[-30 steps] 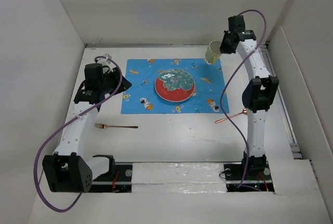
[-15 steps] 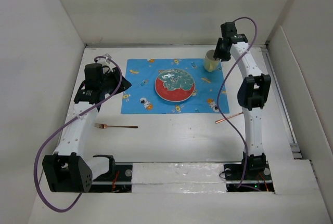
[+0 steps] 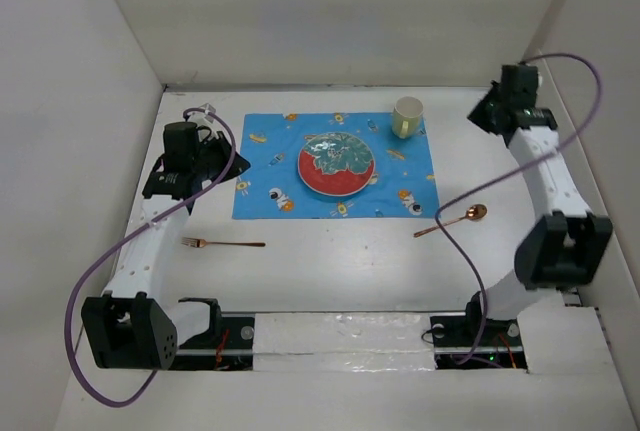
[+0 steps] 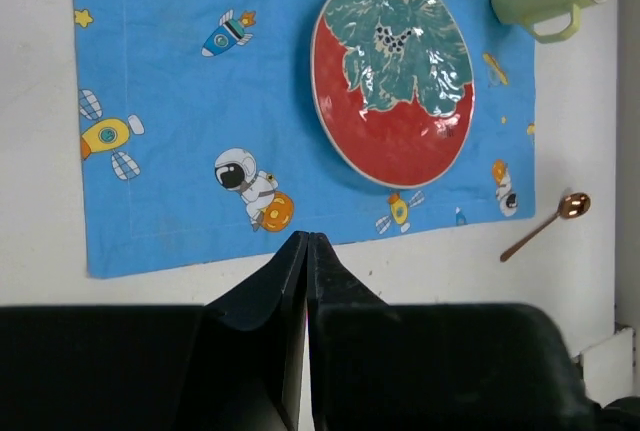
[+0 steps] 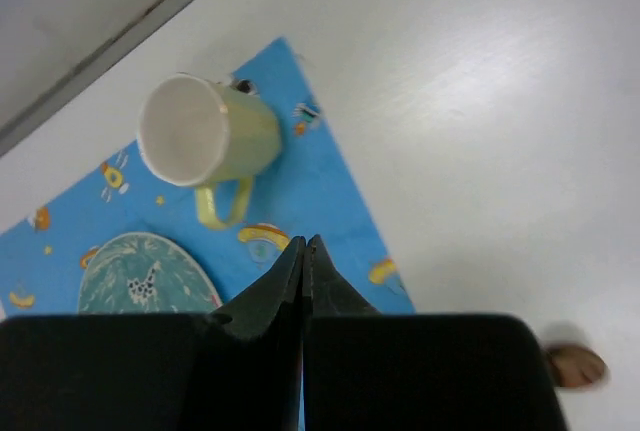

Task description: Set the dinner table for one person

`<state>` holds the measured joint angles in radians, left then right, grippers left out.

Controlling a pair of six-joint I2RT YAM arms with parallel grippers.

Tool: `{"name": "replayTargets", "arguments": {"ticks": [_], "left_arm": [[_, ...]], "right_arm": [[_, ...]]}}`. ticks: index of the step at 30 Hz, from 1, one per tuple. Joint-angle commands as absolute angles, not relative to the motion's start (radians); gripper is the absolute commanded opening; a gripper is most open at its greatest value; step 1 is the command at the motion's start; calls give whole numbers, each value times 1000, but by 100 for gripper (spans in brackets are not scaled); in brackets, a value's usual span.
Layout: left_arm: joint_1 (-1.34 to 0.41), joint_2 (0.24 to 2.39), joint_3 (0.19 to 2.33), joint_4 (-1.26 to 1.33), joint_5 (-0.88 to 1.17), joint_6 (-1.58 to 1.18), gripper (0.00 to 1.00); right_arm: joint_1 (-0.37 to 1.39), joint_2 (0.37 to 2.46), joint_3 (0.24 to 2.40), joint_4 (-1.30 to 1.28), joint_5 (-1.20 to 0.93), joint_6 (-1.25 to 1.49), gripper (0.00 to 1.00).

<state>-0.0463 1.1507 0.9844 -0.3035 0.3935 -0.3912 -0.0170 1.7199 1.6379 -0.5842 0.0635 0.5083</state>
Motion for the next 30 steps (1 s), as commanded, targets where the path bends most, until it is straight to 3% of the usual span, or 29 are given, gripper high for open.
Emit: {"name": "replayTargets", "arguments": {"ticks": [1, 5, 7, 10, 11, 12, 26, 30], "left_arm": [[-84, 1152, 1026, -293, 416, -374, 0], [-178, 1151, 1031, -314, 356, -359, 0], [-190, 1147, 1026, -321, 334, -356, 1], [-190, 1137, 1003, -319, 351, -353, 19], [-190, 1132, 999, -318, 354, -351, 22], [-190, 1123, 986, -318, 359, -351, 23], [-190, 1051, 911, -295, 396, -351, 26], [-190, 1037, 919, -301, 387, -345, 26]], "right_arm": [[-93, 1495, 1335, -417, 72, 589, 0], [-164, 1356, 1007, -480, 51, 601, 0], [-164, 1312, 942, -526, 54, 598, 0], [-164, 1264, 848, -531, 45, 586, 26], [-164, 1262, 835, -531, 40, 584, 35], [-164, 1269, 830, -550, 32, 580, 37], [-91, 1485, 833, -502, 52, 614, 39], [-71, 1523, 845, -502, 86, 649, 34]]}}
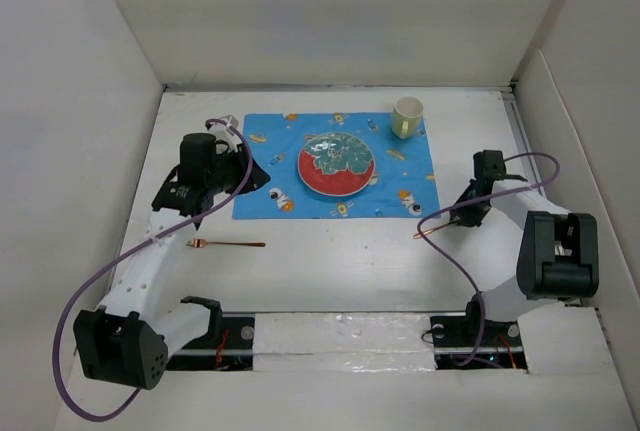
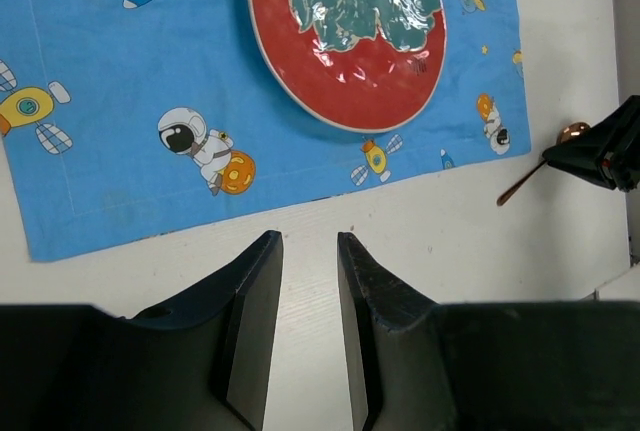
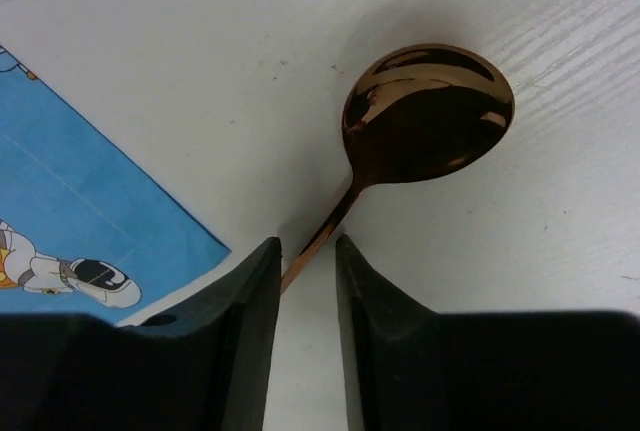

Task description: Set the dinner table for one person

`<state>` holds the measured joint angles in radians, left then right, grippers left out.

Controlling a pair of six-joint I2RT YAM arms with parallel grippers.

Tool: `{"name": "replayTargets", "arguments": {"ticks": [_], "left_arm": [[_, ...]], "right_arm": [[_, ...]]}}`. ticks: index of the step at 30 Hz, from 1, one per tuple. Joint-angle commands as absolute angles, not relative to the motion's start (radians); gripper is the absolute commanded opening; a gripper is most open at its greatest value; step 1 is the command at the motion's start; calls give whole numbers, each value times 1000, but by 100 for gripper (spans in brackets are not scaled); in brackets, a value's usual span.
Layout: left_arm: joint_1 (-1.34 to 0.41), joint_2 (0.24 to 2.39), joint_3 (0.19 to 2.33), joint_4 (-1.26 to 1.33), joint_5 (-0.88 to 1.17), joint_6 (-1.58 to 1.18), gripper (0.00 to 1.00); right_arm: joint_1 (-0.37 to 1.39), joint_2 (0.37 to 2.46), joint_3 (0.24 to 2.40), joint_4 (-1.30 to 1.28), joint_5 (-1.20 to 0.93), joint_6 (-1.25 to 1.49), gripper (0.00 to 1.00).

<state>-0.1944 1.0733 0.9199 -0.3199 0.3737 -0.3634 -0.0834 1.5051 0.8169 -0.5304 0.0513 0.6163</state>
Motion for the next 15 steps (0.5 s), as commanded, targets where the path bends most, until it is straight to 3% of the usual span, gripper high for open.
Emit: {"name": "replayTargets", "arguments": {"ticks": [1, 6, 15], "left_arm": [[-190, 1035, 919, -302, 382, -347, 25], [-190, 1031, 930, -299, 361, -344, 25], [-190, 1034, 940, -302, 347, -337, 24]], "right_arm": [[-58, 1538, 848, -508, 98, 650, 29], [-49, 1565, 887, -555, 118, 653, 4], [-26, 1430, 994, -610, 207, 586, 0]]}}
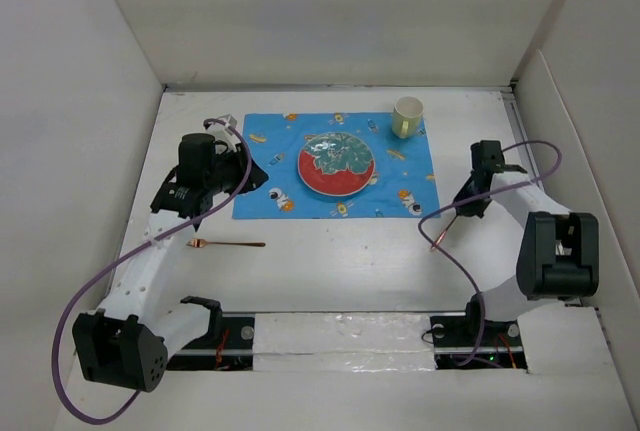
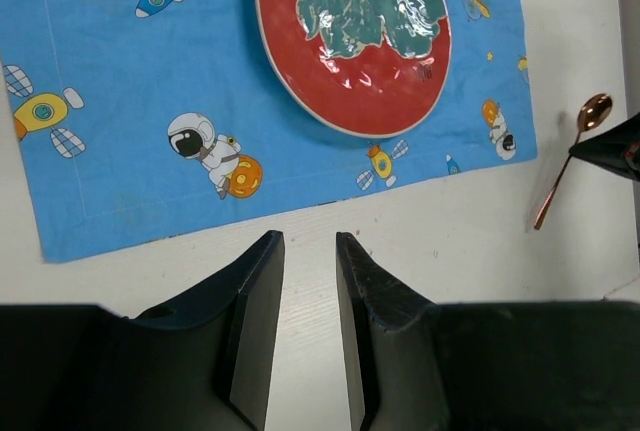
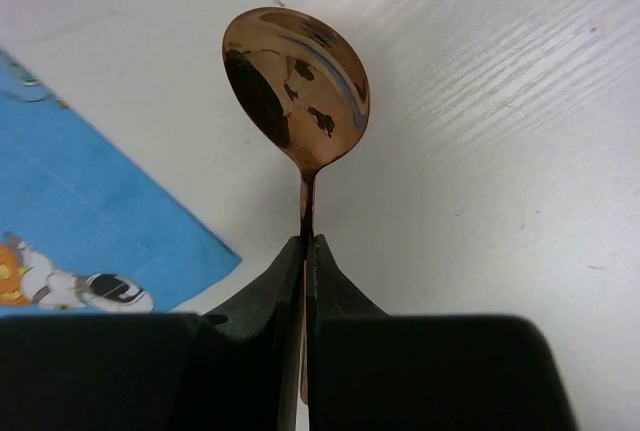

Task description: Set the dinner table for one person

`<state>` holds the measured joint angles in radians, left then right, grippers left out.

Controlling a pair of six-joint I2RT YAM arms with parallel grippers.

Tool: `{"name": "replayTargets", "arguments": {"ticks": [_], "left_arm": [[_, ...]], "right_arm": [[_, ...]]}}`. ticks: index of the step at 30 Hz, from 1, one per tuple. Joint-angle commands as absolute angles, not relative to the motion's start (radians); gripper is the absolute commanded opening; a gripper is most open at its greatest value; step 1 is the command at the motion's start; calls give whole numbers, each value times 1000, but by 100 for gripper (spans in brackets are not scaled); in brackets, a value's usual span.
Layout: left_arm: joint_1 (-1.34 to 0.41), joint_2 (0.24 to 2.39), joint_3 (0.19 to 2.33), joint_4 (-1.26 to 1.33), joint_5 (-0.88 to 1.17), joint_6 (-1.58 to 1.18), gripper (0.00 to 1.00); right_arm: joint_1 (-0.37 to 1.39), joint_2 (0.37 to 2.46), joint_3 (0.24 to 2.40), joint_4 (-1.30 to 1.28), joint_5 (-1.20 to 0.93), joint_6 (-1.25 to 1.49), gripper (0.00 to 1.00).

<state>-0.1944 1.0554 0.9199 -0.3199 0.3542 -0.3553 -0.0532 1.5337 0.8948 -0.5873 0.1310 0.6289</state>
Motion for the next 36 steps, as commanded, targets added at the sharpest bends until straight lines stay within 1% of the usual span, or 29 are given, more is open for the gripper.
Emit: {"name": "replayTargets", "arguments": {"ticks": [1, 2, 4, 6, 7, 9, 10, 11, 15, 16, 18, 20, 25, 28, 30, 36], "left_arm": [[-190, 1037, 940, -304, 348, -336, 25], [-190, 1042, 943, -304, 347, -336, 25], [-190, 1049, 948, -305, 347, -339, 25], [-190, 1060, 957, -307, 344, -345, 27], [-190, 1063, 960, -308, 342, -350, 31], [-190, 1068, 968, -311, 328, -365, 35], [-190, 1071, 971, -313, 321, -371, 39], [-190, 1071, 979, -316, 315, -376, 41], [-190, 1049, 980, -333, 275, -405, 41], [-190, 1046, 980, -334, 275, -414, 41], [-190, 1034, 982, -353, 270, -422, 41], [-190, 1016, 982, -367, 267, -429, 41], [-190, 973, 970, -414, 229, -437, 41], [-190, 948, 957, -429, 210, -449, 41], [-190, 940, 950, -434, 204, -457, 41], [-190, 951, 972, -451, 199, -463, 41]], "right_arm": [[12, 1402, 1021, -614, 222, 571, 0], [37, 1349, 1079, -614, 221, 534, 0], [116, 1321, 1139, -589, 172, 496, 0], [170, 1330, 1239, -594, 132, 457, 0], [219, 1356, 1277, -606, 83, 445, 0], [267, 1455, 1412, -679, 45, 417, 0], [290, 1488, 1451, -693, 14, 405, 0], [335, 1517, 1485, -696, 11, 384, 0], [367, 1672, 1600, -658, 8, 344, 0], [367, 1746, 1650, -657, -41, 331, 0], [348, 1831, 1713, -675, -93, 310, 0], [348, 1941, 1814, -728, -72, 282, 0], [316, 2060, 1885, -750, -40, 268, 0], [305, 2095, 1853, -709, -51, 267, 0], [305, 2129, 1853, -709, -22, 262, 0], [305, 2192, 1847, -715, -38, 270, 0]]}}
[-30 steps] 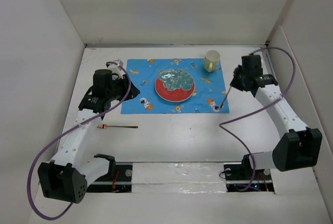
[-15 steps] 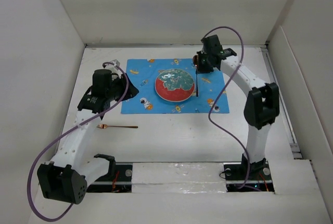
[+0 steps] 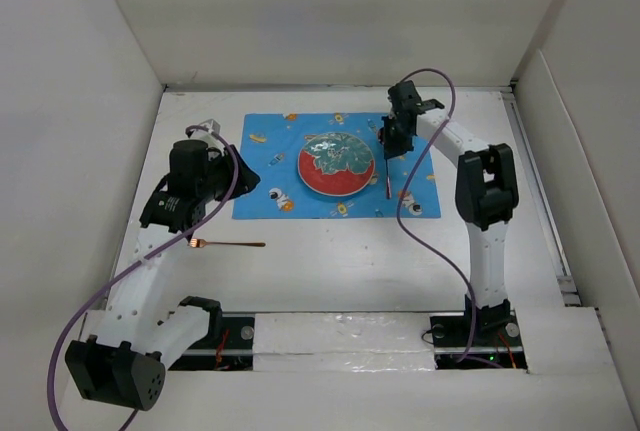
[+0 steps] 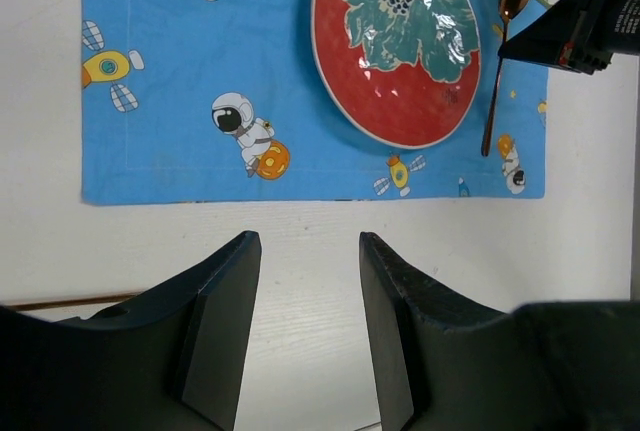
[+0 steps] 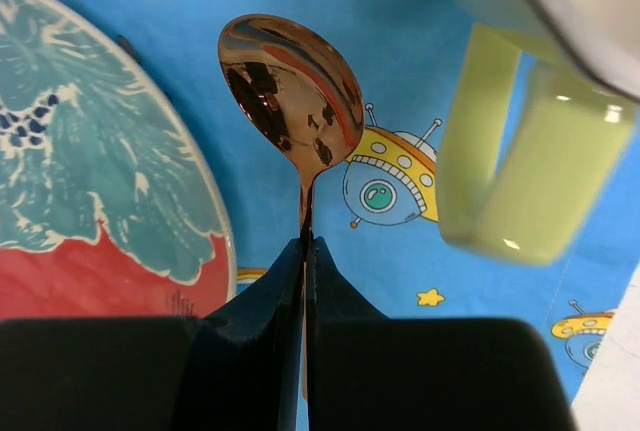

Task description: Set the dinner table for one person

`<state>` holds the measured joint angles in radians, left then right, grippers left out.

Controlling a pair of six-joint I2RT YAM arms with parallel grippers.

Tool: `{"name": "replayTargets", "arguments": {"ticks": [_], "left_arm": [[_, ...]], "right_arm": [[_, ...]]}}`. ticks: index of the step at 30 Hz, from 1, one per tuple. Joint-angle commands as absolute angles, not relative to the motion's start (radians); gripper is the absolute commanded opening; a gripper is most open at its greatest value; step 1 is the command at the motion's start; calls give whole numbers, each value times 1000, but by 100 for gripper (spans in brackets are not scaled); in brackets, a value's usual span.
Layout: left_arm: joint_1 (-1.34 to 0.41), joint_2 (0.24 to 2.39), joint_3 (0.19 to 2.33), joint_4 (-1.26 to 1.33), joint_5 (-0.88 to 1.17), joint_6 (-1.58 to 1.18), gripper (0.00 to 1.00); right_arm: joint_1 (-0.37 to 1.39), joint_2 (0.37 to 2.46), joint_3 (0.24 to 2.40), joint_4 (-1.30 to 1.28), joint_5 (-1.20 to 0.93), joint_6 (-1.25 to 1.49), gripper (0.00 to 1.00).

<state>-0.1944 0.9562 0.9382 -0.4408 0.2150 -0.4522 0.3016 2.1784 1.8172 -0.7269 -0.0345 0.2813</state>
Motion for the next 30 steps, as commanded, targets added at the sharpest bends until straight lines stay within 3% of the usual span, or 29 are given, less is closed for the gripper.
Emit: {"name": "replayTargets", "arguments": {"ticks": [1, 3, 9, 12, 15, 18, 22, 23, 27, 28, 30], "left_arm": [[-190, 953, 974, -453, 196, -463, 41], [-190, 953, 977, -454, 195, -463, 41], [-190, 953, 980, -465, 192, -462, 41], [-190, 957, 992, -469, 193, -457, 41], [-190, 963, 1034, -486, 204, -454, 39], [-190, 962, 1103, -497, 221, -468, 32], [-190, 933, 1184, -482, 270, -544, 14], [-190, 917, 1190, -462, 276, -569, 1], [-190, 835, 1259, -489, 233, -649, 0], [-190, 806, 1306, -508, 195, -664, 0], [-190, 782, 1360, -566, 160, -676, 6]], "right_arm": [[305, 2200, 1839, -709, -28, 291, 0], [305, 2201, 1826, -704, -28, 293, 1], [314, 2172, 1819, -696, 39, 333, 30], [325, 2097, 1819, -695, 41, 339, 36], [339, 1985, 1792, -693, 40, 347, 34], [419, 1817, 1666, -625, 20, 344, 0], [592, 1697, 1473, -398, -120, 363, 0], [682, 1694, 1445, -368, -118, 367, 0], [863, 1767, 1428, -266, -152, 367, 0], [894, 1822, 1468, -250, -161, 350, 3], [980, 1885, 1528, -253, -158, 318, 18]]}}
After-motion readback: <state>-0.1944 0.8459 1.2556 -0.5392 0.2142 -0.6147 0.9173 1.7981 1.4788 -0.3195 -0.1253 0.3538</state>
